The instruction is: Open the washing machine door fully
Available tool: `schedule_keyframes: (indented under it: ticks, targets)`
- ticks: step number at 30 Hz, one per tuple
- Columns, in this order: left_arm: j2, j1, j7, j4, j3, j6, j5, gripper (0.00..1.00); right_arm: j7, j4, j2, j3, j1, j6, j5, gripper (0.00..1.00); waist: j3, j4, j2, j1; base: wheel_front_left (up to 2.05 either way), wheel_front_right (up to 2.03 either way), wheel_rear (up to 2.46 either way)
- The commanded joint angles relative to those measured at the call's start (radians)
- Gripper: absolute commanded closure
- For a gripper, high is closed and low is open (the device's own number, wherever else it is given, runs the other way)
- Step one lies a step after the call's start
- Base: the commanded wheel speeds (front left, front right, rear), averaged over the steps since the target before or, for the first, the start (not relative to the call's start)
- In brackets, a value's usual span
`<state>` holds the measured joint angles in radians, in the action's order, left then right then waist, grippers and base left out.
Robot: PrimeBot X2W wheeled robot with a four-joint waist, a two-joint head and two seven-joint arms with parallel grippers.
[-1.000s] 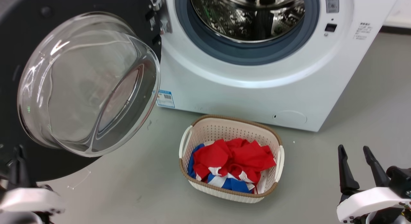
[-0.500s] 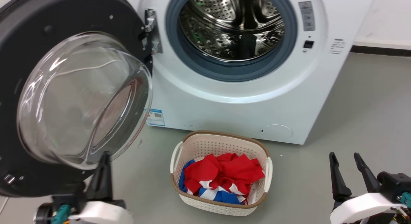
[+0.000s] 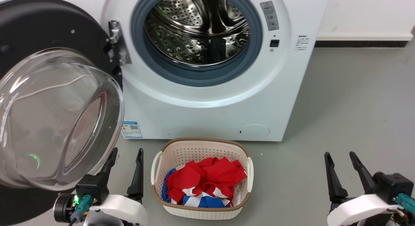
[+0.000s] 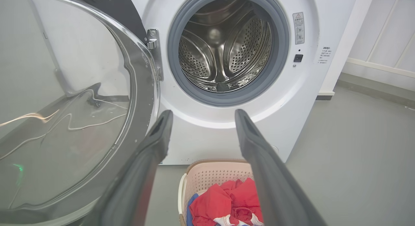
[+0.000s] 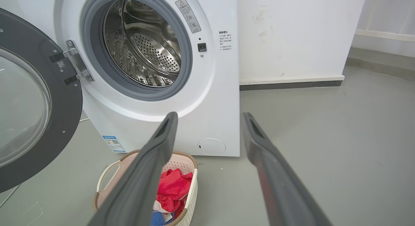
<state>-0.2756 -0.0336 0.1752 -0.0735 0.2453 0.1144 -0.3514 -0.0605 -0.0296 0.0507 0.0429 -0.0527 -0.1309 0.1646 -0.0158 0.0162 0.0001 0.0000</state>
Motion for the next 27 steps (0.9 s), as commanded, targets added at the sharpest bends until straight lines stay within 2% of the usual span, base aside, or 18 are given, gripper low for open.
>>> schedule_keyframes:
  ticks: [1,14,27]
  targets:
    - [0.003,-0.014,0.010,-0.013,0.001,0.001,0.006,0.00,0.002,0.008,-0.001,-0.002,-0.013,0.000,-0.006,0.00,-0.002,-0.014,-0.0001,0.0000,0.00,0.00,0.00]
    - [0.017,-0.008,0.042,-0.099,0.022,0.000,0.004,0.00,-0.002,0.018,-0.001,-0.019,-0.033,0.000,0.001,0.00,-0.013,-0.043,-0.0001,0.0000,0.00,0.00,0.00]
    - [0.024,-0.012,0.051,-0.116,0.031,0.000,-0.011,0.00,-0.014,-0.014,-0.001,-0.034,-0.005,0.000,-0.011,0.00,-0.005,-0.032,-0.0001,0.0000,0.00,0.00,0.00]
